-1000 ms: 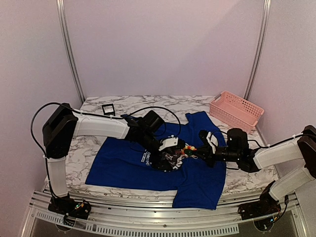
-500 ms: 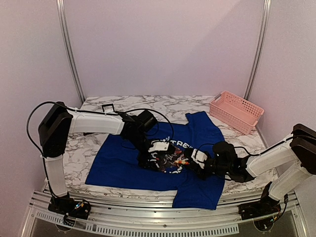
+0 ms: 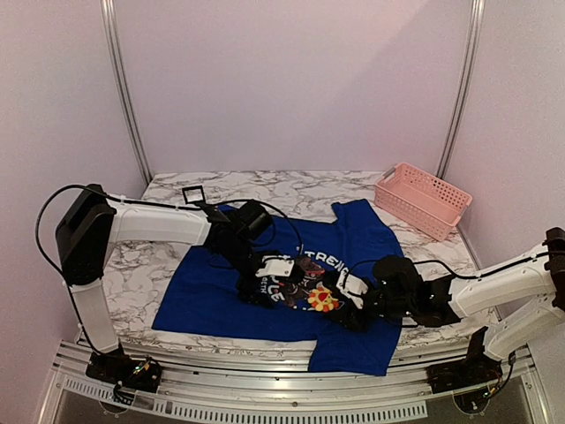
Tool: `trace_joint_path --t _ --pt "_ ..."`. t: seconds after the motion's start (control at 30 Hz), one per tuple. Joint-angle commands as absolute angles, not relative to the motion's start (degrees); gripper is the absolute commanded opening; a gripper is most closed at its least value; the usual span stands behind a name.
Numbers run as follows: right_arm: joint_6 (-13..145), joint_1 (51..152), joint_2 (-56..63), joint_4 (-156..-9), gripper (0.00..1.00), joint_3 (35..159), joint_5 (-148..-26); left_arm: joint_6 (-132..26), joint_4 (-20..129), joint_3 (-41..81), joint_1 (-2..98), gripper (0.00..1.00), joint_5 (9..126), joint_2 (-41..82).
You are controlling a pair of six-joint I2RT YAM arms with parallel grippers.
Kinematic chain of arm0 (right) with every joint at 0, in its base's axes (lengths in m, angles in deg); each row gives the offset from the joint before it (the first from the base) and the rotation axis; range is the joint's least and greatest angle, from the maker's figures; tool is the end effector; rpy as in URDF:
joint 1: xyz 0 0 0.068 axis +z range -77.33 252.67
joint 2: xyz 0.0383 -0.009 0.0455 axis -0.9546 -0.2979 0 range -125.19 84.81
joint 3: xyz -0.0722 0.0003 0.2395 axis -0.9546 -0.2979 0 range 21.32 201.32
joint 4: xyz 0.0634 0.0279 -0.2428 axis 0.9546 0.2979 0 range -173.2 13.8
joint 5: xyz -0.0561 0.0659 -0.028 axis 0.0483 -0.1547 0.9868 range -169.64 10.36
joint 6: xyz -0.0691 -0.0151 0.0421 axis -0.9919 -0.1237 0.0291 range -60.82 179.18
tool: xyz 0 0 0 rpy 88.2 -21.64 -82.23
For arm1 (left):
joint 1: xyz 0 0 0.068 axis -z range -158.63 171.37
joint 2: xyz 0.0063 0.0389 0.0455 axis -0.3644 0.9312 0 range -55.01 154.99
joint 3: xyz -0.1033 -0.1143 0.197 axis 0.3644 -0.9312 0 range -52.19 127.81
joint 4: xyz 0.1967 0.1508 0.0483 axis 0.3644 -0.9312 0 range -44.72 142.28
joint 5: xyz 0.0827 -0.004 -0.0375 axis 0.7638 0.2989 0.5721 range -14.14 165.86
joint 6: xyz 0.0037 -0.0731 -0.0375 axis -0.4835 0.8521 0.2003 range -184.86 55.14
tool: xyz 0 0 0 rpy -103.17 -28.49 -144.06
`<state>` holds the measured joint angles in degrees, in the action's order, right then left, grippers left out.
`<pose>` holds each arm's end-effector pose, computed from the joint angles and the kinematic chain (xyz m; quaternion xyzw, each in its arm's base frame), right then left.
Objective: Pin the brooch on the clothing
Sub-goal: Pin the brooch onto the flattened clothing, then smooth out the clothing with brooches at the center of the board.
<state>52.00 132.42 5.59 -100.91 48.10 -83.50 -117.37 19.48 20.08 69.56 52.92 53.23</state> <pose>0.1397 0.2492 0.1168 -0.5012 0.7300 0.2321 0.4024 0.2271 -0.2957 0.1217 0.7650 0.5865 -0.1885 0.1877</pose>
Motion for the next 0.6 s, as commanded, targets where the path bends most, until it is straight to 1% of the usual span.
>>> trace_joint_path --t 0.0,0.1,0.13,0.2,0.27,0.33,0.43,0.47,0.5,0.53,0.57 --pt "56.3 132.9 11.1 -93.9 0.6 50.0 -85.8 -117.8 22.5 17.0 68.9 0.9 54.8 49.2" --pt "58.7 131.5 16.4 -92.8 0.67 50.1 -85.5 -116.6 24.3 15.2 68.9 0.9 57.0 47.9" --pt "62.5 129.7 18.1 -93.0 0.69 50.1 -84.7 -115.4 25.4 14.6 68.9 0.9 58.2 47.4" --pt "69.5 124.5 18.9 -92.0 0.68 51.3 -80.4 -112.0 28.3 13.2 68.9 0.9 61.5 46.8" --pt "79.3 117.7 16.3 -87.1 0.62 54.9 -76.4 -109.6 31.2 11.9 68.9 0.9 65.4 46.3" --pt "86.0 112.9 11.2 -81.0 0.53 60.2 -76.3 -109.4 32.2 10.9 68.9 0.89 68.0 45.6" --pt "87.3 110.6 -1.6 -74.1 0.44 69.0 -77.2 -111.0 30.7 9.1 68.9 0.89 68.5 43.6" --pt "87.2 109.8 -5.2 -71.6 0.41 72.3 -76.5 -111.3 30.0 8.3 68.9 0.89 68.5 42.8" --pt "87.3 108.5 -11.1 -68.8 0.34 75.4 -76.1 -111.5 29.5 7.5 68.9 0.89 68.5 42.1" --pt "87.6 106.9 -15.7 -66.9 0.31 78.0 -75.7 -111.9 29.3 6.7 69.0 0.89 68.5 41.5" --pt "88.0 105.2 -18.7 -65.8 0.31 80.3 -76.2 -112.4 29.3 5.8 69.1 0.89 68.8 40.8"
